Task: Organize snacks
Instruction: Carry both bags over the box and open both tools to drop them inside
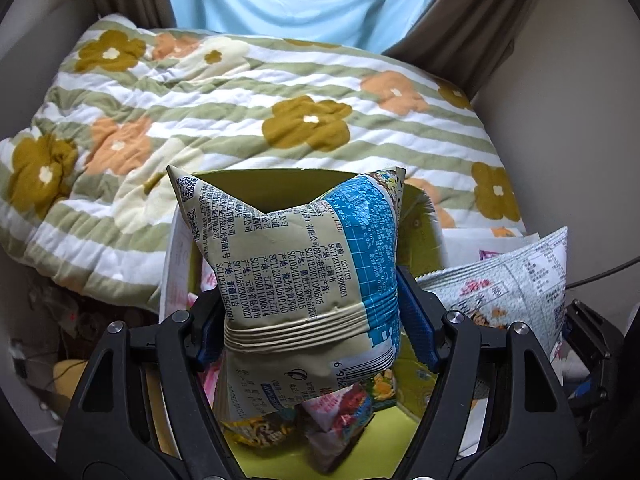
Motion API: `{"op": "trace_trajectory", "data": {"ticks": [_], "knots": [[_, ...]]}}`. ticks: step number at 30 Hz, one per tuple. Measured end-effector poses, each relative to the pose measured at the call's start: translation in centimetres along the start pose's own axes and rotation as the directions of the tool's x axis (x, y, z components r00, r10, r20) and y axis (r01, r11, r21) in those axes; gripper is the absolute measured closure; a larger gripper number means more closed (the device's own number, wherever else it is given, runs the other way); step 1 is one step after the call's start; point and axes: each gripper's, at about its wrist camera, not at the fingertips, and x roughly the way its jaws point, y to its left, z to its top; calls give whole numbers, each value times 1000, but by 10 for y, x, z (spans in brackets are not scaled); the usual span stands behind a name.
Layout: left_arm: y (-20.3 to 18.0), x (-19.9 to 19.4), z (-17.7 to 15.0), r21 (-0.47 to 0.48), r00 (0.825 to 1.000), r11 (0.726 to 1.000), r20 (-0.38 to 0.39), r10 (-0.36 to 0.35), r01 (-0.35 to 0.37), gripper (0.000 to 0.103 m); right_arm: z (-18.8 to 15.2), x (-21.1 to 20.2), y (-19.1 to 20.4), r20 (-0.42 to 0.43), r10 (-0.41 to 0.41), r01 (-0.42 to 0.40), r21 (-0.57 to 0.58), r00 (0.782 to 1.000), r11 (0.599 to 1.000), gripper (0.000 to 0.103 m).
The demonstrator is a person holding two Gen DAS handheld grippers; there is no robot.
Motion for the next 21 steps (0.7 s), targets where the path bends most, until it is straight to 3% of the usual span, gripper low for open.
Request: {"op": "trace_trajectory", "data": {"ticks": [2, 5, 9, 21], "knots": [[6, 7, 5, 13, 1000, 1000, -12, -10, 11, 24, 2, 9, 6, -18, -9, 10, 23, 1000, 1000, 44], [11, 11, 11, 39, 1000, 999, -8, -11, 11, 0, 3, 17, 11, -37, -29, 30, 45, 999, 999, 44], [21, 6, 8, 54, 1000, 998, 9, 30, -31, 0, 3, 24, 13, -58, -44, 48, 69, 997, 996, 44], [63, -19, -32, -67, 996, 995, 36, 79, -76, 0, -2, 39, 20, -94, -10, 18, 77, 995, 997, 44]]}}
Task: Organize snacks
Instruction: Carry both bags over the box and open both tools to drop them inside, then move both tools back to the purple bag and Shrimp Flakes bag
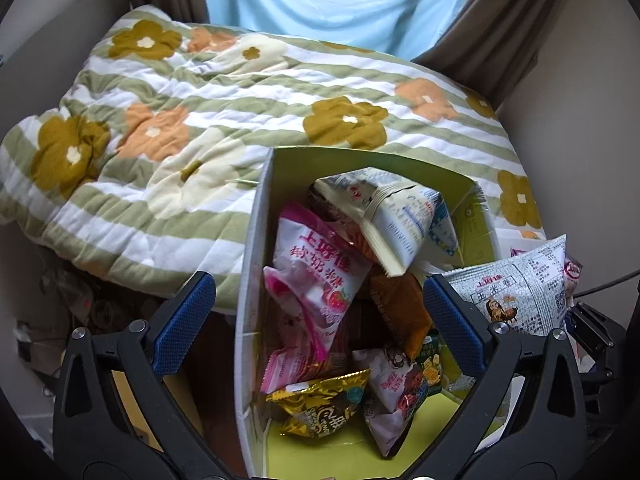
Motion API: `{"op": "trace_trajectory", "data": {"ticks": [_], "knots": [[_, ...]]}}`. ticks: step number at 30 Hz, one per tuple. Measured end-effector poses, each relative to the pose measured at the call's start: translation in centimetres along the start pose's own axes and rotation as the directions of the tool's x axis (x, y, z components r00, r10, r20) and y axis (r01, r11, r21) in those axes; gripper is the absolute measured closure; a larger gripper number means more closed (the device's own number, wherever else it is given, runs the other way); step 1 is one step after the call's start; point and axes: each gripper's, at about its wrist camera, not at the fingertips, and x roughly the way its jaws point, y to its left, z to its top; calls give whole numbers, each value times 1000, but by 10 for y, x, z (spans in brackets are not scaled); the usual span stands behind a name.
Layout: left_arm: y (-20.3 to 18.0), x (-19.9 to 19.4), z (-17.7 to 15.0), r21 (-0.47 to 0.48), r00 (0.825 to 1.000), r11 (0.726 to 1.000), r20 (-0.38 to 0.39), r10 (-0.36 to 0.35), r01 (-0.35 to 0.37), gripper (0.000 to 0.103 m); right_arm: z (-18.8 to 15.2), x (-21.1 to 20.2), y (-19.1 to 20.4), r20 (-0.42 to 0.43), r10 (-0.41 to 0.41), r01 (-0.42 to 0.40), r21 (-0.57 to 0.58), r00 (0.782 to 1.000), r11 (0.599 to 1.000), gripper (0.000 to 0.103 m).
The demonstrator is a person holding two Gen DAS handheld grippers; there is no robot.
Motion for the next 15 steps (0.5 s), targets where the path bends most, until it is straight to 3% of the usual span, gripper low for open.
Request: {"op": "trace_trajectory", "data": {"ticks": [7, 9, 11, 15], "knots": [[-2, -6, -11, -22, 1000, 1000, 7, 8, -8, 0, -12, 5, 7, -47, 37, -38, -22, 998, 999, 40], [-5, -9, -16, -18, 1000, 1000, 10, 15, -15, 0, -16, 3, 9, -39, 40, -42, -37, 998, 998, 13], [-5, -12, -22, -16, 1000, 1000, 11, 24, -24, 0, -21, 0, 11, -17, 36, -37, -50, 999, 998, 1], [-5, -12, -34, -17, 1000, 1000, 0, 27, -27, 0, -33, -5, 10, 20, 36, -34, -62, 999, 997, 1]]}}
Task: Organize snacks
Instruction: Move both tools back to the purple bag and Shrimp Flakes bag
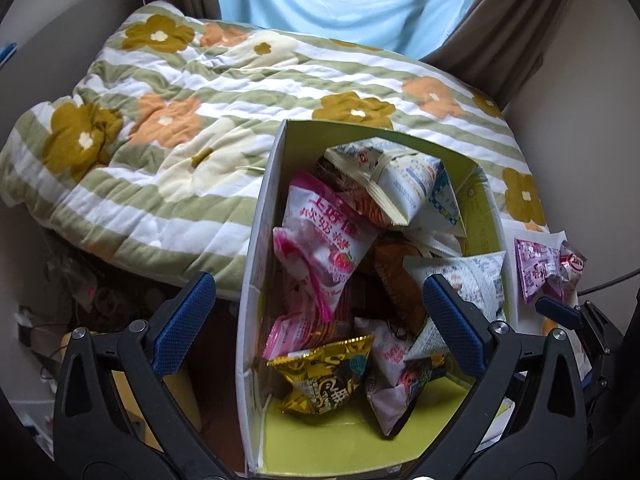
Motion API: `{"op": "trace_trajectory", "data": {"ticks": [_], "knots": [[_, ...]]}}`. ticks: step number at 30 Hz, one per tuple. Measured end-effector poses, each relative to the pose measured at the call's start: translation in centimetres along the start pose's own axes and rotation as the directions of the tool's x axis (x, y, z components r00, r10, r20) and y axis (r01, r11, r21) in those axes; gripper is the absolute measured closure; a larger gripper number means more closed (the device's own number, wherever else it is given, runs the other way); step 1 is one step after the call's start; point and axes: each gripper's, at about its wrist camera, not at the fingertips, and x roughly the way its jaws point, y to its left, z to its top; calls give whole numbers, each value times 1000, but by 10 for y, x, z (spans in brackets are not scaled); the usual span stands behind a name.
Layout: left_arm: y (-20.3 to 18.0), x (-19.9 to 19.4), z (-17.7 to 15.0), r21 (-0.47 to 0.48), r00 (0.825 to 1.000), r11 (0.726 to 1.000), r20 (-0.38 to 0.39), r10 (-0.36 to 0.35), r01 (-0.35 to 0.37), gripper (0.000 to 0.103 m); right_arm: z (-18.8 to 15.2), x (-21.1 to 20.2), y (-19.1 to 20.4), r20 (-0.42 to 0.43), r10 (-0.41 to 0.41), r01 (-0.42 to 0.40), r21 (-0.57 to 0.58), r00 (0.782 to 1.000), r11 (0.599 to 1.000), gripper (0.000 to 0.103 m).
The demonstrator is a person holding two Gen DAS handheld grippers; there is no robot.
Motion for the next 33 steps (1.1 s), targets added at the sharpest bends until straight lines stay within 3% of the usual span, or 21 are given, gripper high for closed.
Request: {"op": "trace_trajectory", "data": {"ticks": [11, 17, 25, 33], "knots": [[-19, -7, -4, 72, 1000, 997, 17, -8, 7, 0, -10, -18, 0, 32, -65, 64, 14, 997, 998, 1], [-57, -20, 4, 117, 997, 992, 50, -51, 44, 0, -14, -50, -24, 103, -110, 102, 87, 989, 991, 1], [-160, -15, 1, 207, 993, 973, 38, -111, 101, 0, -38, -104, -112, 174, -252, 213, 214, 952, 953, 1], [-288, 30, -10, 276, 986, 947, -63, -155, 166, 0, -67, -151, -218, 130, -344, 291, 311, 930, 905, 1]]}}
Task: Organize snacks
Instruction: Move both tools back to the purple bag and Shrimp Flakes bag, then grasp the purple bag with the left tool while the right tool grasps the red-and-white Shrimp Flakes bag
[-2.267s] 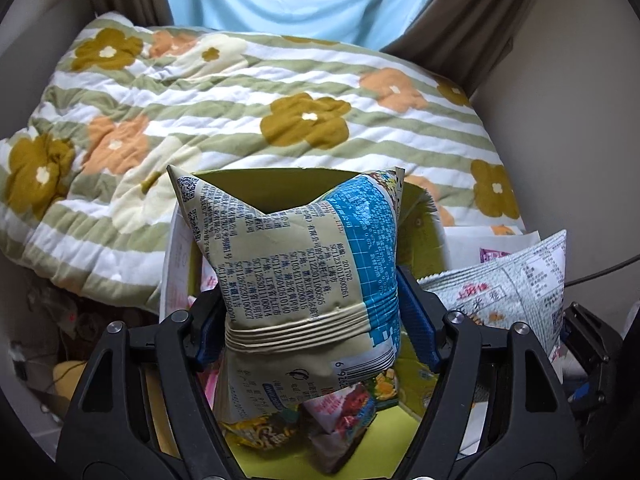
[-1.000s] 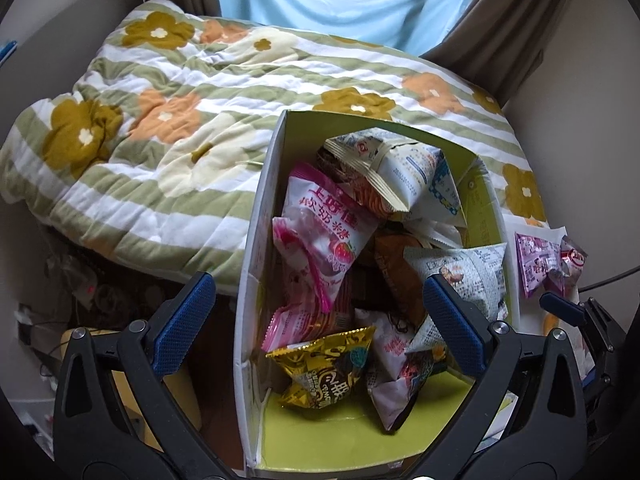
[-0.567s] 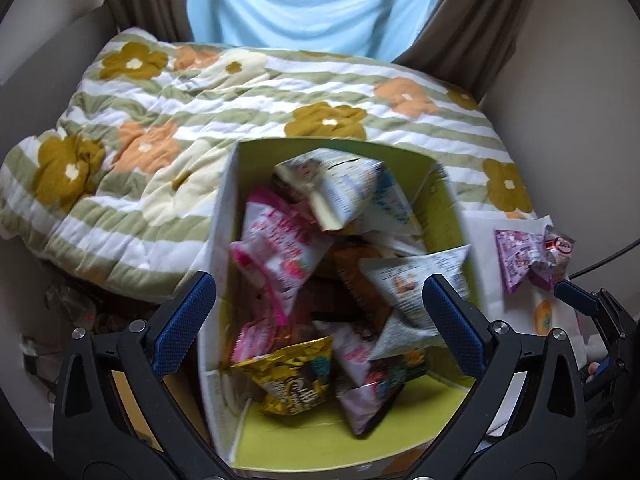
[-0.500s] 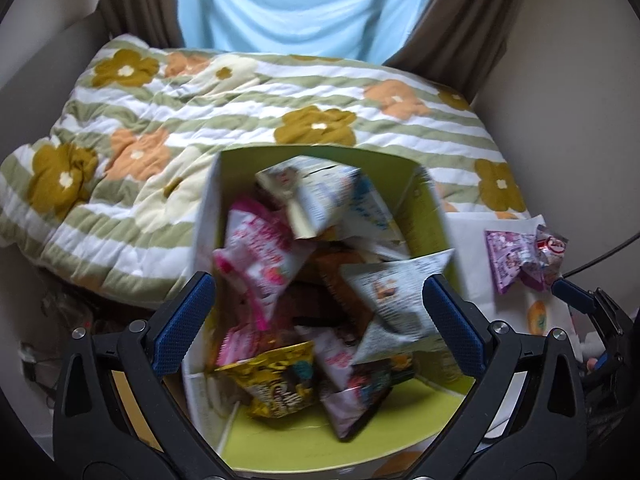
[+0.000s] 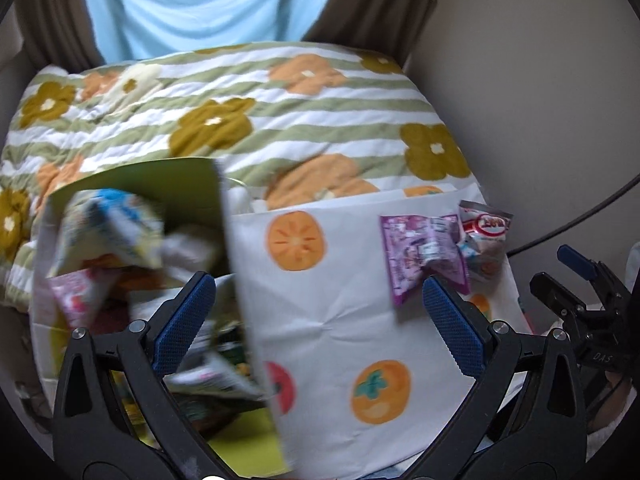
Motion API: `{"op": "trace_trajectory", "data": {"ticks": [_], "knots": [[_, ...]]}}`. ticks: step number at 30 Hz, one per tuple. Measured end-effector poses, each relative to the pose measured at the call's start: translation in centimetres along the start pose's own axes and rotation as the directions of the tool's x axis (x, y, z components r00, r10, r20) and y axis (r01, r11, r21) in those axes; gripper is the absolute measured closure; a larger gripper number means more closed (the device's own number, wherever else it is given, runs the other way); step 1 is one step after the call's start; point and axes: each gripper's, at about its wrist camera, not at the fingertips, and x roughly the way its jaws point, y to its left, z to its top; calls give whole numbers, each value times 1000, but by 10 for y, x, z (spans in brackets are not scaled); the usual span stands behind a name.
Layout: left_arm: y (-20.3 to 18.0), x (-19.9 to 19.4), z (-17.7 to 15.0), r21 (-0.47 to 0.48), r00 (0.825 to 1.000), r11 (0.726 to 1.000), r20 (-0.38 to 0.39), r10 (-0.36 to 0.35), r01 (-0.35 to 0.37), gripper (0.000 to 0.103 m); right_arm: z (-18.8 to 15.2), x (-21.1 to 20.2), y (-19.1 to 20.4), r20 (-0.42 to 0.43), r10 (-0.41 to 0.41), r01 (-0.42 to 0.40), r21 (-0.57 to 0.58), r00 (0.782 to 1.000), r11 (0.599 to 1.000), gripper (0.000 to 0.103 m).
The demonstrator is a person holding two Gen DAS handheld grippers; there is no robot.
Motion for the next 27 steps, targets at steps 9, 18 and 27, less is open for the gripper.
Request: {"op": "trace_trajectory", "data": {"ticks": [9, 18, 27], "knots": [[-107, 107, 28, 75, 986, 994, -155, -66, 79, 0, -8, 26, -98, -60, -73, 75, 37, 996, 996, 1], [-161, 200, 26, 162, 951, 985, -310, -1, 54, 0, -18, 67, -137, -116, -26, 29, 26, 993, 999, 1], [-163, 238, 28, 184, 923, 983, -381, 58, 14, 0, -21, 94, -147, -112, 14, -23, -83, 994, 996, 1]]}}
